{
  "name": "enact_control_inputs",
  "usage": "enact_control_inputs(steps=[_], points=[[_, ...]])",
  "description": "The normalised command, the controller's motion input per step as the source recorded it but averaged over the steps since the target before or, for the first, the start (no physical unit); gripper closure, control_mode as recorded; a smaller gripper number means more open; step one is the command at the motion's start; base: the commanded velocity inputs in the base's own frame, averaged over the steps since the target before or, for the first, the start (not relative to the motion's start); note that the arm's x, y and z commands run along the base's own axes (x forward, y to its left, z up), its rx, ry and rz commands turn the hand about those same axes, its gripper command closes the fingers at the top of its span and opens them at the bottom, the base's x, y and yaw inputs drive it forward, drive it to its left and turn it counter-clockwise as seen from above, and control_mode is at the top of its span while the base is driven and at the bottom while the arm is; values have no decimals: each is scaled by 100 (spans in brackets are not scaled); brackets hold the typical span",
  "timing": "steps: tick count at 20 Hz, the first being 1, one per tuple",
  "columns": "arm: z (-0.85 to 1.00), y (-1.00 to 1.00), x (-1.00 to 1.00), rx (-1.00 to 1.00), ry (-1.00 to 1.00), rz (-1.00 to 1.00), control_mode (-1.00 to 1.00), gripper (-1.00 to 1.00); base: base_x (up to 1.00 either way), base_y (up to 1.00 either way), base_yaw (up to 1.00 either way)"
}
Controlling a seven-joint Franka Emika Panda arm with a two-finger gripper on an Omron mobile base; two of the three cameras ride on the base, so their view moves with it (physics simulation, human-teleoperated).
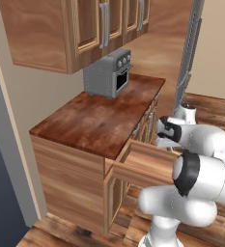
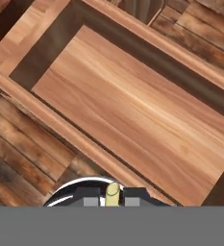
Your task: Take a straw from the drawer in front and place it inside the glass cup on the dining counter.
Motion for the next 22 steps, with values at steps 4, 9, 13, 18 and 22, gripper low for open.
enact_control_inputs(steps=[4, 9, 13, 18, 22], points=[[100, 0, -41, 5, 0, -1, -100, 100, 0, 0, 0], [100, 0, -26, 5, 0, 0, -100, 100, 0, 0, 0], [85, 0, -27, 1, -1, 0, -100, 100, 0, 0, 0], [22, -4, -3, 1, 0, 0, -100, 100, 0, 0, 0], [2, 0, -4, 0, 1, 0, -100, 100, 0, 0, 0]])
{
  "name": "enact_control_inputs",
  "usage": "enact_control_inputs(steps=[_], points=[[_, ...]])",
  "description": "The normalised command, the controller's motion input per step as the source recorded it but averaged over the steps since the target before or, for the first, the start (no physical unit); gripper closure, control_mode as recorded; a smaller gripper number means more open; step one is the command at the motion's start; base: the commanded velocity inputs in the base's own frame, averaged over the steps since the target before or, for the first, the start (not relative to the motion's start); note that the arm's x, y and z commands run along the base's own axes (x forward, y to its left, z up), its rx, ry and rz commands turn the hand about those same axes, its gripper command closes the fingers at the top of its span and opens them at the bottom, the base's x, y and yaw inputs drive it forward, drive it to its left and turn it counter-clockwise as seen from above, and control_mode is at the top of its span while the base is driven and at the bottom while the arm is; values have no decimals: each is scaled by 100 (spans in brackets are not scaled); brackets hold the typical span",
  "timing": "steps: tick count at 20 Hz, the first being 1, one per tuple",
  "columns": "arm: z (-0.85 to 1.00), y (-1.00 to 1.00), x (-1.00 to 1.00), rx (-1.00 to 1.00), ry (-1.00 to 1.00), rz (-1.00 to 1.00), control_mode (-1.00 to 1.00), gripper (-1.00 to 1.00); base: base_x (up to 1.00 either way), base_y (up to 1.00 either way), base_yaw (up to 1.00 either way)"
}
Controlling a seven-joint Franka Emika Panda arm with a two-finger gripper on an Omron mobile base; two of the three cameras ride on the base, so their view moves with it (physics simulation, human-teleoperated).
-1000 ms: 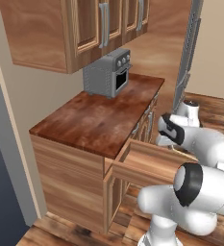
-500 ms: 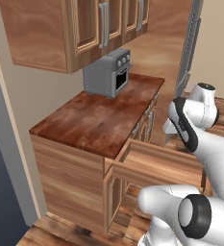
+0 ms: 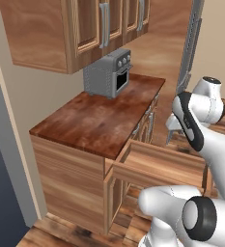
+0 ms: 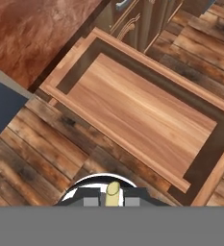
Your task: Take a straw from the drawer in front and place it inside the glass cup on the dining counter.
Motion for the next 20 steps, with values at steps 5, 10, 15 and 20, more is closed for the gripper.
enact_control_inputs(steps=[5, 10, 15, 20], points=[[0, 0, 0, 0, 1, 0, -100, 100, 0, 0, 0], [0, 0, -12, 0, 0, 0, 100, 100, -43, 6, 0], [0, 0, 0, 0, 0, 0, 100, 100, -86, 13, 0], [0, 0, 0, 0, 0, 0, 100, 100, -95, -3, -30]])
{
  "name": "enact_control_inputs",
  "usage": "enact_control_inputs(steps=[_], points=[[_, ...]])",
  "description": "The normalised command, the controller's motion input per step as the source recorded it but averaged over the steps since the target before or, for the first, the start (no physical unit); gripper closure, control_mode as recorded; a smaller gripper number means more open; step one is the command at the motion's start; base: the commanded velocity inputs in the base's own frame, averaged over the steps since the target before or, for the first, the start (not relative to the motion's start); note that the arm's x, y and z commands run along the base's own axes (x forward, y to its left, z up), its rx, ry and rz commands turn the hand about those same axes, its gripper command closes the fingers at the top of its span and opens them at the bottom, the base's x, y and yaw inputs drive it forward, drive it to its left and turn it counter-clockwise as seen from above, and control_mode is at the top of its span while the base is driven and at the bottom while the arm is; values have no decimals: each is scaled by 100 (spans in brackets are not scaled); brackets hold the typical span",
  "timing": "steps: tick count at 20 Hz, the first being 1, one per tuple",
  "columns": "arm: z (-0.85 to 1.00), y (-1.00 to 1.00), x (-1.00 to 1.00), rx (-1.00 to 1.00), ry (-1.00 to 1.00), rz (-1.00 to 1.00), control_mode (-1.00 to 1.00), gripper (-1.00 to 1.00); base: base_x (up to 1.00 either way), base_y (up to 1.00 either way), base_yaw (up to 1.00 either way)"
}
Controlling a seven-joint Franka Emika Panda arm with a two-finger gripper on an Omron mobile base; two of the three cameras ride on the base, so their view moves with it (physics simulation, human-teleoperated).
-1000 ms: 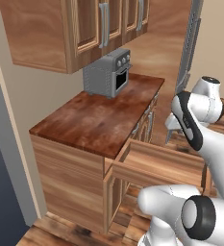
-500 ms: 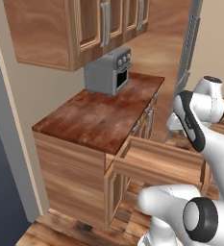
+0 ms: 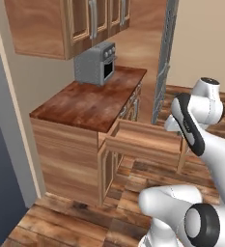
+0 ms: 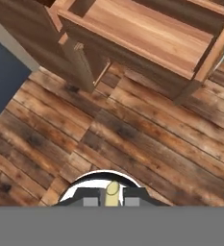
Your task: Take a straw from the drawer in front and place it inside the glass cup on the dining counter.
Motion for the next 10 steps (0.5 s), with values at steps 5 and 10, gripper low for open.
enact_control_inputs(steps=[5, 10], points=[[0, 0, 0, 0, 0, 0, 100, 100, -74, -17, -62], [0, 0, 0, 0, 0, 0, 100, 100, -95, -27, -55]])
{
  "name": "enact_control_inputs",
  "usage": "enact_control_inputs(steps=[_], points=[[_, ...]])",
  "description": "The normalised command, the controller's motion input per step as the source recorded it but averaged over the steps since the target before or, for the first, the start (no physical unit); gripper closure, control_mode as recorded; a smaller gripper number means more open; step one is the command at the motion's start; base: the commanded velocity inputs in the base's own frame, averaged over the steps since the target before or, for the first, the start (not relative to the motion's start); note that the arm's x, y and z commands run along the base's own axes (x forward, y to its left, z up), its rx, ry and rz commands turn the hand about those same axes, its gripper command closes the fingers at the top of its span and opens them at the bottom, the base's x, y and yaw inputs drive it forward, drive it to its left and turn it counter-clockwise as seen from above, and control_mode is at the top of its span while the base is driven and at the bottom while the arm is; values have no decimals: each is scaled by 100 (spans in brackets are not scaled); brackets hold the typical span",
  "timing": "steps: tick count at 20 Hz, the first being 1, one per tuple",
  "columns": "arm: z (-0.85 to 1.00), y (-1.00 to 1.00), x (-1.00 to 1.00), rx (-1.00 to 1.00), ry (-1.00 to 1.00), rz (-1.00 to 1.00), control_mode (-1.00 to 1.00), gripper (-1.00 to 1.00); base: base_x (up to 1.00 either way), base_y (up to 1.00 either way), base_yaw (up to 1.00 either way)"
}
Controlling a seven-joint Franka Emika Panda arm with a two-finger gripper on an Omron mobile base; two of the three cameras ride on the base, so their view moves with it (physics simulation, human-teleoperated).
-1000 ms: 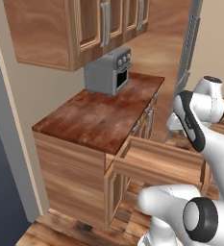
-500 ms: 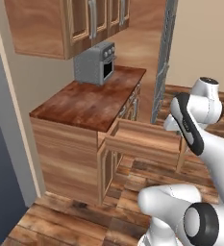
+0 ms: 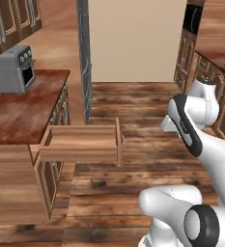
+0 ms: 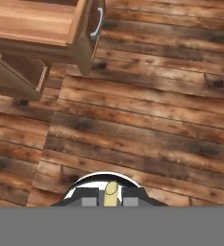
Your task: Take a straw from the drawer in front and place it inside the glass cup on the dining counter.
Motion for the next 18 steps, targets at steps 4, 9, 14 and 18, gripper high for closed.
enact_control_inputs(steps=[4, 9, 14, 18], points=[[0, 0, 0, 0, 0, 0, 100, 100, -77, -30, -54], [0, 0, 0, 0, 0, 0, 100, 100, -68, -28, -45], [0, 0, 0, 0, 0, 0, 100, 100, -17, -37, -35], [0, 0, 0, 0, 0, 0, 100, 100, 0, -52, -31]])
